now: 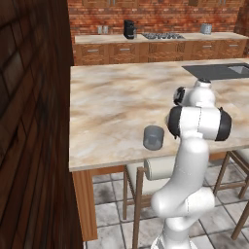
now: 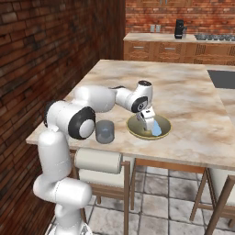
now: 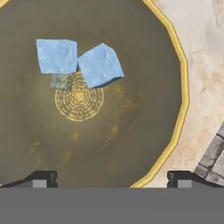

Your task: There are four ice cubes in the ice bowl. Place two ice cubes in each glass of water.

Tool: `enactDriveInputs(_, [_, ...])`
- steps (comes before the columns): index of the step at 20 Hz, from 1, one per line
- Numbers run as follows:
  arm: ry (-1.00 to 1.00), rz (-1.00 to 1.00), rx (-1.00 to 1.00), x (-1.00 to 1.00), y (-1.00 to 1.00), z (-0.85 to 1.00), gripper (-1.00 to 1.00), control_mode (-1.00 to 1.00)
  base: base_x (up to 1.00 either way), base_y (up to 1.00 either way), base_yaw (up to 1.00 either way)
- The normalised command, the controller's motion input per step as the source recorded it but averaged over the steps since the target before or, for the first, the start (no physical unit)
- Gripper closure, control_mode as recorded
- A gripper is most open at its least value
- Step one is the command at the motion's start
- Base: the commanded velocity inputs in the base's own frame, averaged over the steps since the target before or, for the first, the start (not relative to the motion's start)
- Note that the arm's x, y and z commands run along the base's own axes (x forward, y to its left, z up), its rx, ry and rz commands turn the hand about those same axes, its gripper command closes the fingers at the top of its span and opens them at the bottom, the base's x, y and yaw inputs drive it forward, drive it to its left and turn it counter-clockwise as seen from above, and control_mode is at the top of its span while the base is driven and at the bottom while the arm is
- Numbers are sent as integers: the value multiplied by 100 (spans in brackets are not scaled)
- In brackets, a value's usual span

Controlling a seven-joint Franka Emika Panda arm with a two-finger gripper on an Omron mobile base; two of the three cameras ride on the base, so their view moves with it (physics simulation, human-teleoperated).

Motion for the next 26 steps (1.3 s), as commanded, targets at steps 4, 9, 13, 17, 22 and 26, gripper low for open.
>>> enactDriveInputs(4, [0, -6, 0, 31, 0, -29, -100, -100, 0, 0, 0])
enactDriveInputs(9, [0, -6, 0, 30, -1, -27, -100, -100, 0, 0, 0])
enactDriveInputs(13, [0, -5, 0, 24, -13, -25, -100, -100, 0, 0, 0])
enactDriveInputs(17, [0, -3, 0, 18, -23, -22, -100, -100, 0, 0, 0])
enactDriveInputs(22, [0, -1, 0, 22, -9, -17, -100, -100, 0, 0, 0])
enactDriveInputs(26, [0, 0, 0, 30, 0, -13, -100, -100, 0, 0, 0])
